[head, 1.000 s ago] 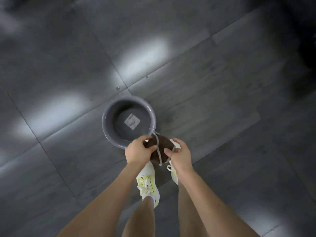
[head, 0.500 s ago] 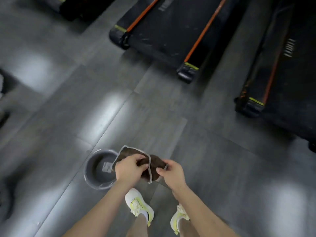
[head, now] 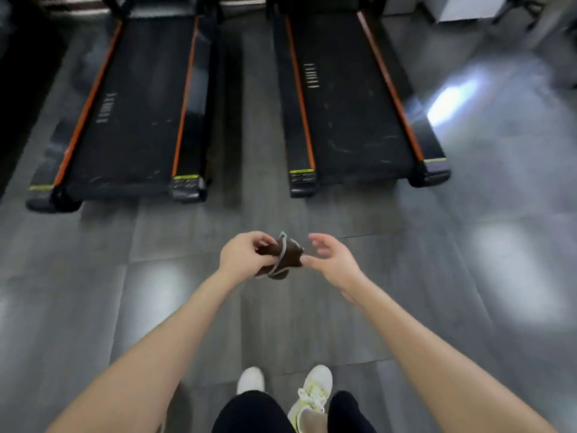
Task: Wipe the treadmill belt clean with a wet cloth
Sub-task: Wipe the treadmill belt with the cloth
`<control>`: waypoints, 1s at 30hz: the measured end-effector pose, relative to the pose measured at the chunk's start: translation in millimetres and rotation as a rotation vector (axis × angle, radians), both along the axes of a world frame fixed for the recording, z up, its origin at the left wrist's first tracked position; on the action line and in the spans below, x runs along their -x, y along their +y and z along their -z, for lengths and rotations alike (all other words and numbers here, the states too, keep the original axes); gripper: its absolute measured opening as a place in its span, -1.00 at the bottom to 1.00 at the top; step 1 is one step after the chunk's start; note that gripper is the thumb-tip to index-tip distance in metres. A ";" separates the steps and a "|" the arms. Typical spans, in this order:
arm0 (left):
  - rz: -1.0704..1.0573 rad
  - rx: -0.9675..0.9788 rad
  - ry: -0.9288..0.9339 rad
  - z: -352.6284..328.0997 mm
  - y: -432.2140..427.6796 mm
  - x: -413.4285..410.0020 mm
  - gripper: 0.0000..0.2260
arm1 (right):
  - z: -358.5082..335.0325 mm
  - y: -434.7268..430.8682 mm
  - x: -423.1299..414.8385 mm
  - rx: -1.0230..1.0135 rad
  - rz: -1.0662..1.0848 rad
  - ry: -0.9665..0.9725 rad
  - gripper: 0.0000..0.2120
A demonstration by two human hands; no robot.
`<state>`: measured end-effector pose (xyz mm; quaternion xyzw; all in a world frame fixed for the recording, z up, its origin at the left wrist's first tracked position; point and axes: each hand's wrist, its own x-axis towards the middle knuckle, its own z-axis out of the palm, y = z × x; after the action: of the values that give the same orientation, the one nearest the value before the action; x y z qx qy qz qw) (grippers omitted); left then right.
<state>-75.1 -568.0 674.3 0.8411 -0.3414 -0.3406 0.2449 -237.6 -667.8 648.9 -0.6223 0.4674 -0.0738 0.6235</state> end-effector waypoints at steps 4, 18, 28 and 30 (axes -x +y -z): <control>0.221 0.106 0.083 -40.0 -98.3 39.7 -0.81 | -26.1 -88.1 51.6 0.056 -0.039 -0.037 -0.24; 0.150 0.293 0.185 -41.5 -449.9 79.5 -0.90 | -59.2 -389.7 204.1 0.368 0.515 0.160 -0.90; 0.218 0.200 0.135 -21.5 -679.6 158.0 -0.87 | -53.7 -616.2 313.7 0.308 0.685 0.127 -0.90; 0.202 0.212 0.111 -16.9 -724.8 177.0 -0.88 | -50.1 -665.5 332.6 0.306 0.663 0.109 -0.89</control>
<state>-252.0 -1292.8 691.2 0.7520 -0.4442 -0.3714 0.3151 -570.2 -1333.3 698.9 -0.5260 0.6598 -0.3077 0.4396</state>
